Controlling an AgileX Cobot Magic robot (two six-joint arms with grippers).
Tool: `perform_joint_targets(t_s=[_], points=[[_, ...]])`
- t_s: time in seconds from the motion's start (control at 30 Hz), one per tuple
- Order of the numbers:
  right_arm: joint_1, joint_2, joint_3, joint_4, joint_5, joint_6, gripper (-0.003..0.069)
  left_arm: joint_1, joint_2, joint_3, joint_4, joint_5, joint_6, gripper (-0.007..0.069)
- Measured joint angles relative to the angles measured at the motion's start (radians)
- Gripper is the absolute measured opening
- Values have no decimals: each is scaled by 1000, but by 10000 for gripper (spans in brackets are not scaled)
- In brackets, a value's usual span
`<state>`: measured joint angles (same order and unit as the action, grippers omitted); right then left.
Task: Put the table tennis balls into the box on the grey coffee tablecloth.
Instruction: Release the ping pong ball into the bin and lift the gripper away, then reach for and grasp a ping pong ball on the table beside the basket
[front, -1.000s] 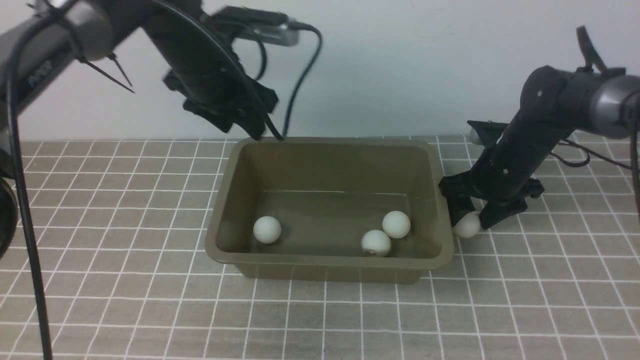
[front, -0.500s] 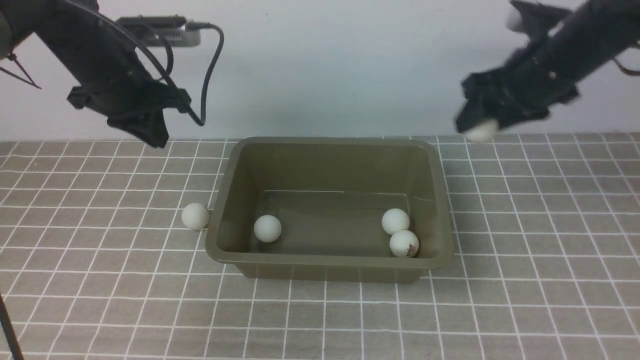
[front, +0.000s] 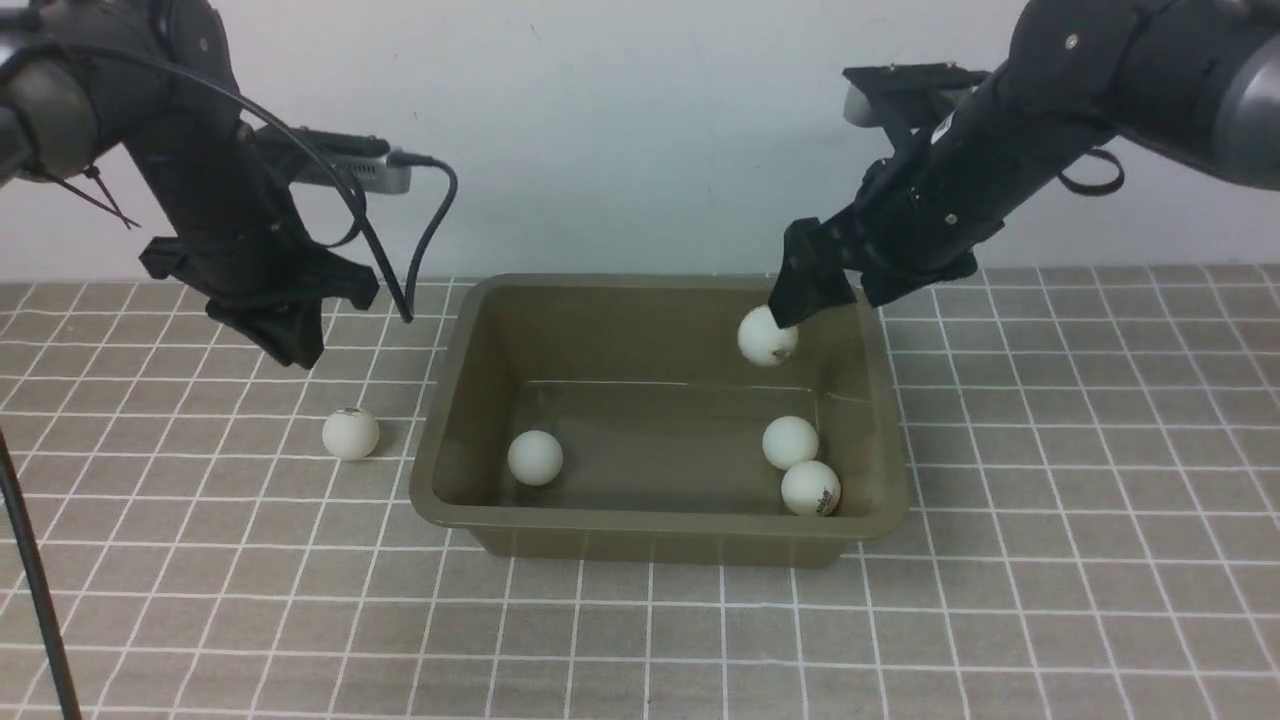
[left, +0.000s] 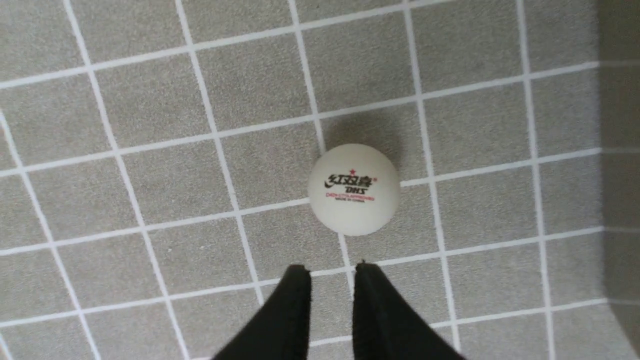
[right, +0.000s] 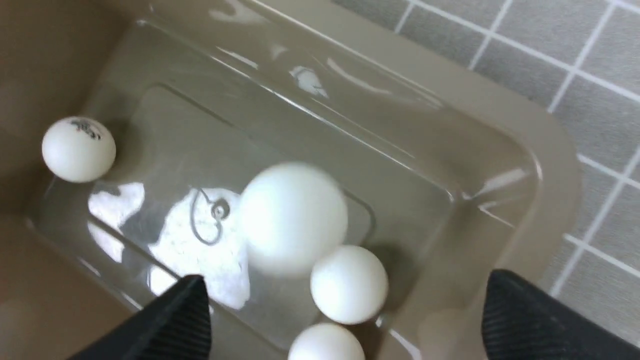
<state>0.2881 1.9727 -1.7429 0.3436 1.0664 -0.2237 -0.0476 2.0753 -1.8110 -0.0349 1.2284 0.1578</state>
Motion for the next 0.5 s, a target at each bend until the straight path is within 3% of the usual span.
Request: perform_joint_targets(t_s=[0.17,0.33,0.5], points=[[0,-99,-37,-35,59,17,671,0,49,2,19,0,-3,350],[0,-234,-47,-42,59,22,590,0,117,2,-30,-3,-7,537],[0,-294,-47,-46,59,22,554,0,176,2,-24,-5,-12,552]])
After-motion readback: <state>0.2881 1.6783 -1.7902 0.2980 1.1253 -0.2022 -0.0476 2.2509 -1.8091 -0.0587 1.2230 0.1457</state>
